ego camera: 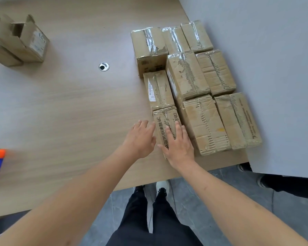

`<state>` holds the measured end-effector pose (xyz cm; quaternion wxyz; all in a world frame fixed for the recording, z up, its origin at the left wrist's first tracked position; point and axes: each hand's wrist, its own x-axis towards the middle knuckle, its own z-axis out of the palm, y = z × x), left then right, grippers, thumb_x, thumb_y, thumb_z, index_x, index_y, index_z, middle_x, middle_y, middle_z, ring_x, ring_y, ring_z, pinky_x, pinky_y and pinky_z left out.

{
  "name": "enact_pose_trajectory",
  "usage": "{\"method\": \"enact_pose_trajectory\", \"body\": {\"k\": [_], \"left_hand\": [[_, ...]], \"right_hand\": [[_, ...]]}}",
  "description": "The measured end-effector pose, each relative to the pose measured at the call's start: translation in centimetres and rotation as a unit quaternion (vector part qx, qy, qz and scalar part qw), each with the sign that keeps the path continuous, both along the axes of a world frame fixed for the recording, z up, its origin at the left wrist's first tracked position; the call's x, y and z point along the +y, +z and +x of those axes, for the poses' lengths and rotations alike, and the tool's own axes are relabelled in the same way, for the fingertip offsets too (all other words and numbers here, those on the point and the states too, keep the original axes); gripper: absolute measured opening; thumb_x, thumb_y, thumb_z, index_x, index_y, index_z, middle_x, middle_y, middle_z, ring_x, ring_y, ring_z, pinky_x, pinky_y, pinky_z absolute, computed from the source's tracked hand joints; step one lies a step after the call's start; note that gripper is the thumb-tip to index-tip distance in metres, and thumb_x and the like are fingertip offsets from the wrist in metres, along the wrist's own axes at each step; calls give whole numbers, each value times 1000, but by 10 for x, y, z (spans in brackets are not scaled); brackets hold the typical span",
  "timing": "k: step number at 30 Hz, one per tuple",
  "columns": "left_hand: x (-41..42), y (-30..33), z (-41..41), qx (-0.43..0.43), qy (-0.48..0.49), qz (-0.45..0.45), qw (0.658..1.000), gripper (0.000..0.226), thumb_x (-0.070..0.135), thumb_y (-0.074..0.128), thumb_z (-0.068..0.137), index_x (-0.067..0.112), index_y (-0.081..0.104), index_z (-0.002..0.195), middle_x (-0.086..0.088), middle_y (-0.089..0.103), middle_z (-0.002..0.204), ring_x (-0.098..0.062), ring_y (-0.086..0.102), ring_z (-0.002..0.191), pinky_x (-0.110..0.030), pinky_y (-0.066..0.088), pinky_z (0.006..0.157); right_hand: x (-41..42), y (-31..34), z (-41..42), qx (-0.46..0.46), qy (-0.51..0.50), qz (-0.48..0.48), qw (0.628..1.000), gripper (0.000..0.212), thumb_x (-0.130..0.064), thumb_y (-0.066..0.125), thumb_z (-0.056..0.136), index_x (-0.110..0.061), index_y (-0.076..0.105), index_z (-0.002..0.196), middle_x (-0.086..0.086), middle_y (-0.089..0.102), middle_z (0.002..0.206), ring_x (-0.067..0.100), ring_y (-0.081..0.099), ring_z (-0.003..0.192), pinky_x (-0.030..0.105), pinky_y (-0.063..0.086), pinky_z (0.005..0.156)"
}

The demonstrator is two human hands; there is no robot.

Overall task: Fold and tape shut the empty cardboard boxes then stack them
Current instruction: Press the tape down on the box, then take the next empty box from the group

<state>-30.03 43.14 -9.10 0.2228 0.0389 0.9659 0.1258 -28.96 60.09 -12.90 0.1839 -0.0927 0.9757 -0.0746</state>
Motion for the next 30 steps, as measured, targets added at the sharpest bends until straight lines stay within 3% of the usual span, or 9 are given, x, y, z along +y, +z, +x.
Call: {"method": "enact_pose_trajectory", "body": {"k": [6,9,16,30], "left_hand": [[-6,11,6,5,6,-4,1000,61,34,46,104,14,28,158,-15,32,159,-39,21,152,-48,23,123],[-16,25,9,22,21,-4,1000,60,34,46,104,15,29,158,-14,33,158,-38,20,152,-50,21,123],[-62,77,26,89,70,-25,993,60,38,46,104,18,29,158,-10,31,162,-36,19,153,-50,18,124],[-219,192,73,202,158,-72,964,63,52,33,105,24,26,161,-7,26,166,-32,13,156,-49,9,127]], "right_hand": [[-10,22,-10,1,9,-20,1000,63,-50,46,103,-24,29,158,12,19,166,32,17,153,43,23,123],[-21,48,-20,-17,45,-56,997,63,-44,50,103,-25,29,159,11,20,166,29,20,153,41,25,122],[-54,118,-32,8,131,-103,986,58,-50,48,102,-29,38,155,6,28,164,25,29,150,42,33,118],[-195,248,-28,100,241,-109,959,63,-61,32,103,-30,33,158,5,21,169,27,14,157,43,18,125]]}}
